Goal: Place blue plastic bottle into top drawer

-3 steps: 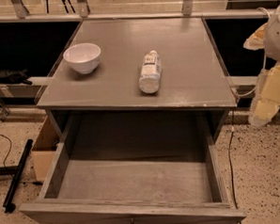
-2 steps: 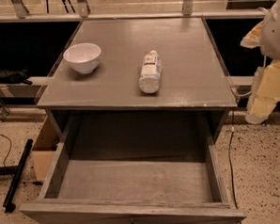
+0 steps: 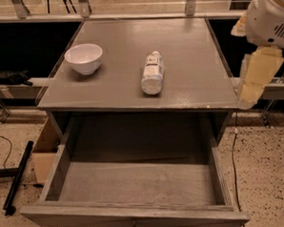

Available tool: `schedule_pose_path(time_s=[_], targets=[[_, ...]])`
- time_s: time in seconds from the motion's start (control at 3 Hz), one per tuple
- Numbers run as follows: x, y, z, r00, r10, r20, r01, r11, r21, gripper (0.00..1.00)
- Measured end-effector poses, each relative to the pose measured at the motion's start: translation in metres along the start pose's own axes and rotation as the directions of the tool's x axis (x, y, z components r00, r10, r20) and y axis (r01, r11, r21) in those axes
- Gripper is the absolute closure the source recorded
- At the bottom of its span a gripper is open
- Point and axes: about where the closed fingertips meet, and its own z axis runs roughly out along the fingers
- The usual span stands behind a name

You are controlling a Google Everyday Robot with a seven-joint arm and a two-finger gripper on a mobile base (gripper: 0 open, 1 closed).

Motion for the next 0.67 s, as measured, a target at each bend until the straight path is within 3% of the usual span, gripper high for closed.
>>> schedule_pose_path(time_s=[0.33, 0.67], targets=[[-0.0171, -0.0409, 0.0166, 0.998, -0.044, -0.037, 0.044, 0.9988, 0.021, 0.0], [-0.0176, -0.0454, 0.0166, 0.998, -0.044, -0.039, 0.045, 0.9986, 0.027, 0.0]])
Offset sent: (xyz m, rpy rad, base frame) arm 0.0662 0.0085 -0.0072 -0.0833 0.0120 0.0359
